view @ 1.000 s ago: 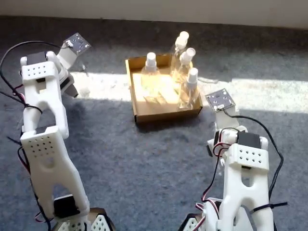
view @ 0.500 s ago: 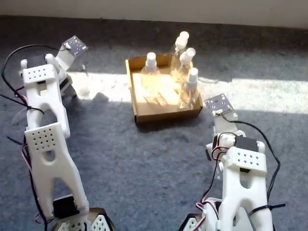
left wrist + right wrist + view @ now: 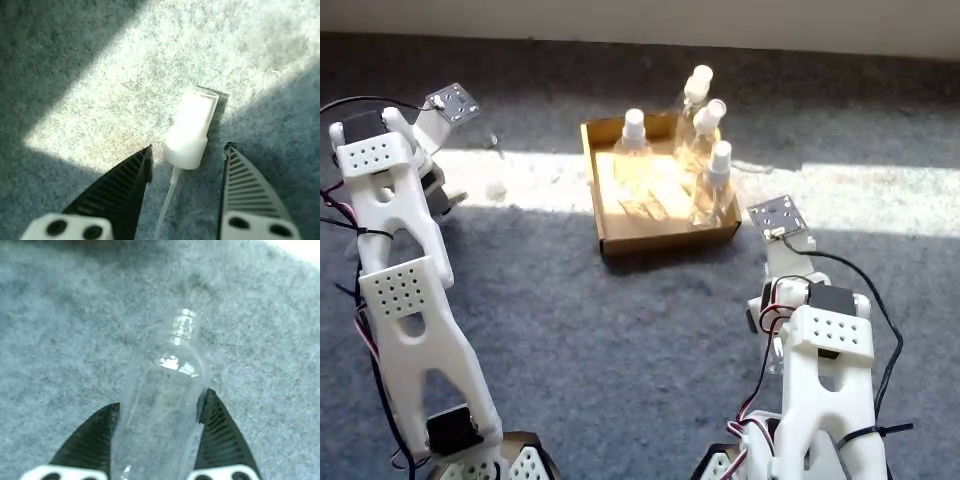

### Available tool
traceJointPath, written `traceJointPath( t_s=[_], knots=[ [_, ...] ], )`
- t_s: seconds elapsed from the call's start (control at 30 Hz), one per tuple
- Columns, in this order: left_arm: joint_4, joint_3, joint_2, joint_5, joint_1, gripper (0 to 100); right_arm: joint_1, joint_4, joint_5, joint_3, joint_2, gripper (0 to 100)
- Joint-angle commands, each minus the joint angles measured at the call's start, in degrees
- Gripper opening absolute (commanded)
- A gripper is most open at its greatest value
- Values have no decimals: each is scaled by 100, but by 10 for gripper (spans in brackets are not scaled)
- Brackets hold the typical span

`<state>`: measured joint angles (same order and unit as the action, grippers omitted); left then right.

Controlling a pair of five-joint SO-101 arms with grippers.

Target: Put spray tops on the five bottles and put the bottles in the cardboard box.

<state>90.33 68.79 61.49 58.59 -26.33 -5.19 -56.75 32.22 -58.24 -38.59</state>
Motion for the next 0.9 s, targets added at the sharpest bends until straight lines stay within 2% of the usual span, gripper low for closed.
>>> traceJointPath(
  t_s=[0.0, 0.33, 0.57, 0.73, 0.87],
  knots=[
    [-88, 198, -92, -35, 286, 211, -40, 57, -70, 31, -127, 5],
    [-114, 145, 681, -26, 198, 206, -57, 57, -70, 31, -127, 10],
    [141, 259, 690, -70, 189, 85, -295, 48, -79, 31, -198, 5],
    [1002, 1244, 426, -897, 224, 37, -532, 57, -53, 40, -198, 5],
    [1108, 1481, -4, -1618, 189, 12, -585, 66, -70, 40, -198, 5]
  ],
)
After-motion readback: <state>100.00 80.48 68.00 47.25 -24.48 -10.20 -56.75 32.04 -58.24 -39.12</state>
